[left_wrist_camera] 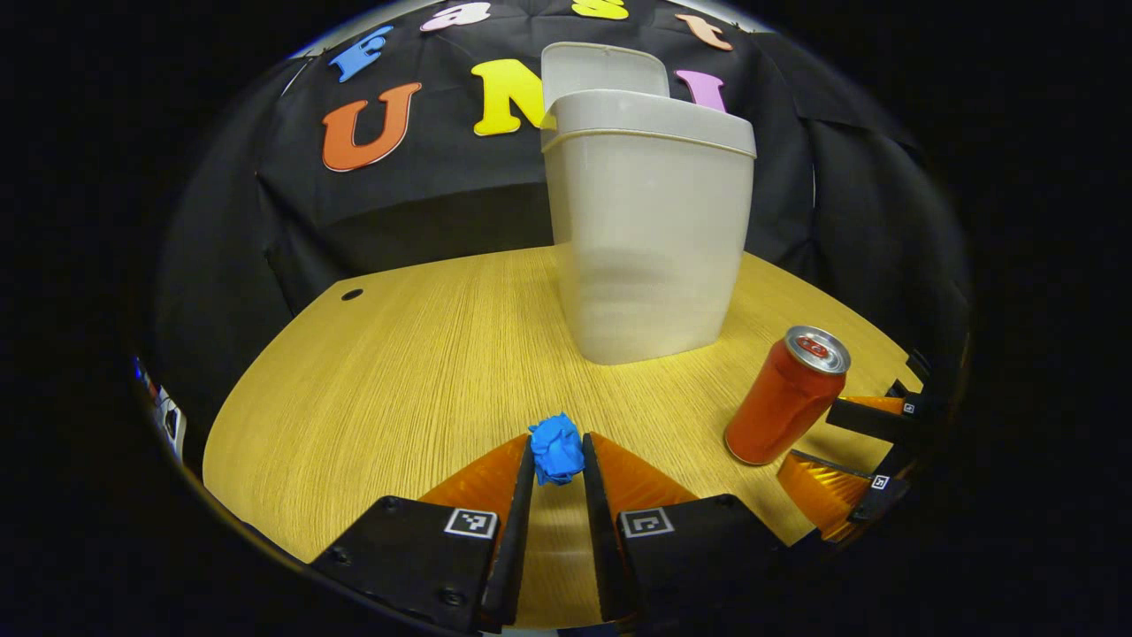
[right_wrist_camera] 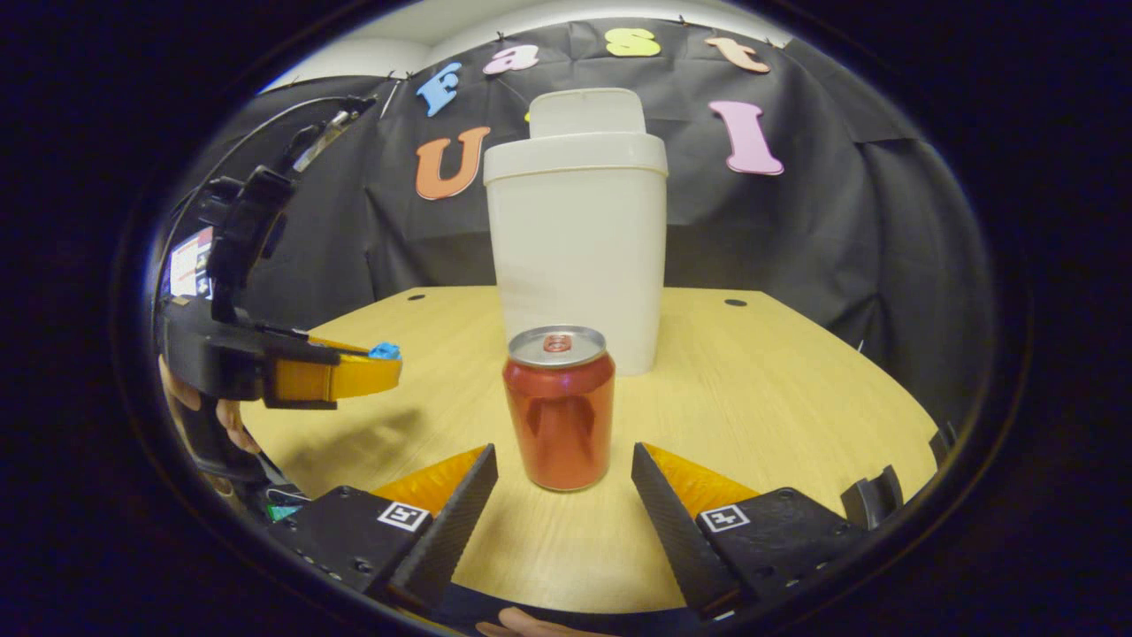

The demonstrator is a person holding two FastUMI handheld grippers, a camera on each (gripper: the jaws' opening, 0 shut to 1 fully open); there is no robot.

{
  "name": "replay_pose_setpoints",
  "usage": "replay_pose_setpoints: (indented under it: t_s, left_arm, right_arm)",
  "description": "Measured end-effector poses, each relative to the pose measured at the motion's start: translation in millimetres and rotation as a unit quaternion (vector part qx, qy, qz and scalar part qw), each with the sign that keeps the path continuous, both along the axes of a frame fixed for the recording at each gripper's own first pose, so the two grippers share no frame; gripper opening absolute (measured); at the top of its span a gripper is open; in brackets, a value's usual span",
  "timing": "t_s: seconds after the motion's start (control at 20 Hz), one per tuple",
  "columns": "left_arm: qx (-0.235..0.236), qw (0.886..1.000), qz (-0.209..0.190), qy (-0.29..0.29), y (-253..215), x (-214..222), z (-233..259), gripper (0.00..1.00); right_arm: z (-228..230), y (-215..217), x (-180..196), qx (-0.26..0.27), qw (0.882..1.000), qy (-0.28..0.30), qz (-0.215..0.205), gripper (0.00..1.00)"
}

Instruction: Press the lid of the desktop garbage bin to open it, pick up the crumpled paper on the desktop and throw it into the bin, then pick up the pop can on the desktop and drop it into the bin, and finally close the garbage bin lid.

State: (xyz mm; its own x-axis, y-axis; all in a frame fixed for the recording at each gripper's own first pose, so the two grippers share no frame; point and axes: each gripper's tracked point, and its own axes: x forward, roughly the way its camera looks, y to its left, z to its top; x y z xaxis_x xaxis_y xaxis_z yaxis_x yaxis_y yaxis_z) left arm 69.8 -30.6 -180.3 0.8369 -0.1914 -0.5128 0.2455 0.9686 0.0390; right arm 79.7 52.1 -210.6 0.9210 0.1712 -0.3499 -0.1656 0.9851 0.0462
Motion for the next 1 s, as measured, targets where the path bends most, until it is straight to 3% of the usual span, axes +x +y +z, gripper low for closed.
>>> replay_pose_setpoints:
  t_s: [0.25,0.55,1.0]
  left_arm:
    - [-0.004,1.000,-0.002,0.006,2,-5,1,0.36]
    - [-0.003,1.000,0.001,0.000,2,-2,3,0.36]
    - [0.002,0.999,0.016,-0.048,9,-4,32,0.36]
  right_arm:
    - [2,5,33,0.032,0.999,0.034,-0.006,0.92]
    - [10,9,32,0.046,0.998,0.037,-0.001,0.83]
    - [85,2,10,0.038,0.998,-0.039,0.008,0.82]
